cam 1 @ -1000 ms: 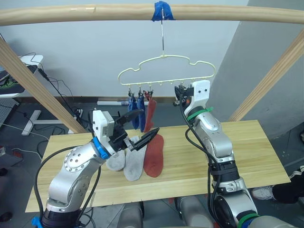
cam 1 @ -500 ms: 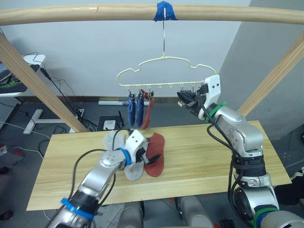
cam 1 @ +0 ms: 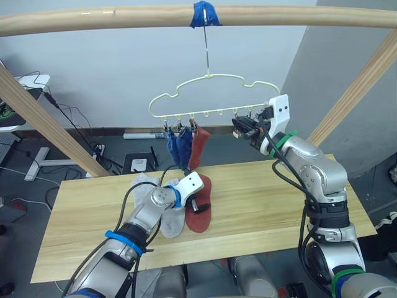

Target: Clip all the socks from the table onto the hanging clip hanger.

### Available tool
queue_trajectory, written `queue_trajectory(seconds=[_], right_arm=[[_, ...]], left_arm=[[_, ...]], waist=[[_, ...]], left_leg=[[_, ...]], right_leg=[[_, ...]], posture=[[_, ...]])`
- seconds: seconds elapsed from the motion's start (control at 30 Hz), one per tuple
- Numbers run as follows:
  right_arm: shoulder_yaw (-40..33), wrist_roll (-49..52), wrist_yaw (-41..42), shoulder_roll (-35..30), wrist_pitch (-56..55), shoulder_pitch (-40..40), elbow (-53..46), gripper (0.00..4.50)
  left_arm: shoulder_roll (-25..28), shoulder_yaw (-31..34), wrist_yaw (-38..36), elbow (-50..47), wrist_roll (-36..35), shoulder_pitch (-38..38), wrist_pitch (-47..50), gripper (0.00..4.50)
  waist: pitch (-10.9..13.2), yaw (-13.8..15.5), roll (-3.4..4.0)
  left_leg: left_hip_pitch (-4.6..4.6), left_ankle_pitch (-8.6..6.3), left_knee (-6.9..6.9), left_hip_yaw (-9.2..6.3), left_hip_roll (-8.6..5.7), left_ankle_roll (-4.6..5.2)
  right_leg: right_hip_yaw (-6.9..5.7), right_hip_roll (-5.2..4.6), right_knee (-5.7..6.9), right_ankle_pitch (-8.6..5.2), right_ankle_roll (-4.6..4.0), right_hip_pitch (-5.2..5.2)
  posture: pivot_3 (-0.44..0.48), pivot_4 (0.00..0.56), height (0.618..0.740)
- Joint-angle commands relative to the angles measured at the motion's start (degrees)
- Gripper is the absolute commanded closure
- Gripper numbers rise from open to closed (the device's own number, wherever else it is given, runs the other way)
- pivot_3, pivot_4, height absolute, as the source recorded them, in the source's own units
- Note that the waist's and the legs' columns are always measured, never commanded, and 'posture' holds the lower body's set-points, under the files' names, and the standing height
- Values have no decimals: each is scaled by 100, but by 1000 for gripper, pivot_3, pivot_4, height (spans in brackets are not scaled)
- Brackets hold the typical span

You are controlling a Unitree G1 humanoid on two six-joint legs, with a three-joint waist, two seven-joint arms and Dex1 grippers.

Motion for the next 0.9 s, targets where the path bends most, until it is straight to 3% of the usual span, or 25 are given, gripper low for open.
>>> queue_trajectory(seconds=[0.03,0.2,0.4,0.67,0.8,0.9], right_arm=[[-129,107,-60,-29,16,-9,-249,3928],[-174,82,-88,-61,-2,-25,-199,3928],[-166,71,-48,-121,-58,-45,-87,3928],[-234,181,26,-165,62,-91,75,3928],[-601,720,-119,-109,899,-279,223,3928],[-793,1044,-161,-118,1429,-417,251,3928]], left_arm=[[-51,-56,-230,196,102,12,-75,1148],[-85,-7,-398,-121,15,213,-672,2682],[-87,190,-381,-672,-124,559,-708,4422],[-58,758,-374,-1806,-655,941,-884,4471],[290,1120,-233,-2856,-658,1285,-2237,4471],[367,1260,-5,-3039,-577,1345,-3005,4471]], waist=[[0,-2,0],[0,-22,0],[0,-34,1],[0,-31,1],[0,40,1],[-2,74,2]], left_leg=[[0,0,1,-1,0,0],[0,0,0,-1,0,0],[-1,0,-2,-3,1,0],[0,0,0,-2,1,0],[0,0,-4,-3,2,0],[2,0,0,-2,2,0]], right_leg=[[0,0,0,0,0,1],[0,0,1,0,0,0],[-1,-1,1,0,0,-1],[0,-1,2,1,1,0],[-1,-2,2,1,-1,-2],[-1,-3,4,10,-14,1]], posture=[[-215,208,740],[-207,207,740],[-186,201,740],[-147,190,740],[-138,182,740],[-136,178,740]])
